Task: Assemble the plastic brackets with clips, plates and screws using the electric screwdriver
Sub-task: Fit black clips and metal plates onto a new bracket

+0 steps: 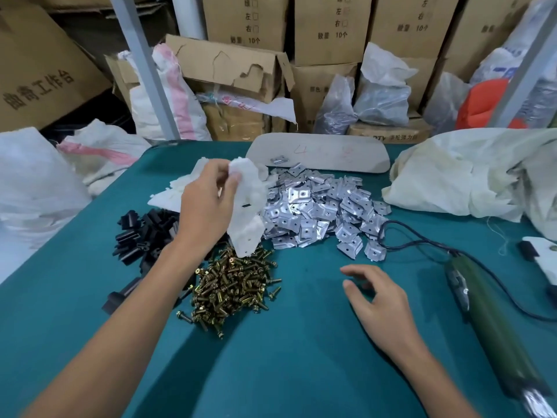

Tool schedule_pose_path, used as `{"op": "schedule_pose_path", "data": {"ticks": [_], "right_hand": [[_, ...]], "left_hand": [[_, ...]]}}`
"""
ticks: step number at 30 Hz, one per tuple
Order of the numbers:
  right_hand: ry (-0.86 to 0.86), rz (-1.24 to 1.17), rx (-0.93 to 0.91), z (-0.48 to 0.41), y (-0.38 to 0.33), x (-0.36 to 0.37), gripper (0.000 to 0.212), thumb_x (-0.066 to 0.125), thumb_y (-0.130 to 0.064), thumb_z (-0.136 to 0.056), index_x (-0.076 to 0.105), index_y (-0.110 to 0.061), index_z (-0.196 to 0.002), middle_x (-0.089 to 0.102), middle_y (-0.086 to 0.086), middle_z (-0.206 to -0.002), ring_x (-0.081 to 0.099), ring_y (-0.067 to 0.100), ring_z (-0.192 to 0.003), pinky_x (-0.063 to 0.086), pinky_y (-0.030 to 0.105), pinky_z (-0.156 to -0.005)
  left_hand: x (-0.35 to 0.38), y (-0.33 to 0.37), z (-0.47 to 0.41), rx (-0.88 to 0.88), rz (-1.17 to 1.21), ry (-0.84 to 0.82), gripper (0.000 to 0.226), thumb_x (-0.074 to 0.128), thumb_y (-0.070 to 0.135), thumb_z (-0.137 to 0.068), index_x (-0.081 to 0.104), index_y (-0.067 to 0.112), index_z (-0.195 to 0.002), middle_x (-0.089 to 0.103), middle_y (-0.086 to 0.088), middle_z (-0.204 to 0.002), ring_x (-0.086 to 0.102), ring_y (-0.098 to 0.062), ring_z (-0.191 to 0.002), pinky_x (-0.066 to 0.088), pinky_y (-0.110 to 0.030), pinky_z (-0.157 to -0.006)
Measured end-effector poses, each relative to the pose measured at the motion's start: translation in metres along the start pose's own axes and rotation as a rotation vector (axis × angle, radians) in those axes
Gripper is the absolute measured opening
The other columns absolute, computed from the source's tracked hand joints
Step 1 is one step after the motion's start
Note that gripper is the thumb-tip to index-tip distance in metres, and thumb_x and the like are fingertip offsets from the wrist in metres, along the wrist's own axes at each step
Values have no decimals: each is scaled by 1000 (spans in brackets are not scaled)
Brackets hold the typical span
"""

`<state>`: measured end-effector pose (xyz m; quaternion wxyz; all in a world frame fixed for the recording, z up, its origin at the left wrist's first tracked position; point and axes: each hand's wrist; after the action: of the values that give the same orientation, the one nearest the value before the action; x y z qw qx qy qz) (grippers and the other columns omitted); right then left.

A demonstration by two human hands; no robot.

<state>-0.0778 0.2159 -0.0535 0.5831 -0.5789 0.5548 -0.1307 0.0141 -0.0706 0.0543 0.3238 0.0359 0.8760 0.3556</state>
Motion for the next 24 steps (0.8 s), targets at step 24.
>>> {"op": "schedule_pose_path", "data": {"ticks": [24], "right_hand": [[-414, -972, 483, 2, -28, -18, 69, 55, -76, -77, 78, -17, -104, 69, 19, -83, 63, 24, -63, 51, 32, -53]], "left_hand": [[39, 58, 61, -517, 924, -484, 30, 51, 8, -104, 58, 8, -133, 73, -16, -113, 71, -24, -98, 62, -37, -78]]}}
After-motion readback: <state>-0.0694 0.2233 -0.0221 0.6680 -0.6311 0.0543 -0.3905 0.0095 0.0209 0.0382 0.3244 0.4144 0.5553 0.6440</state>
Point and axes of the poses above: each hand's wrist, its own z-axis away from the middle knuckle, its own x-axis out of the palm, y = z × x
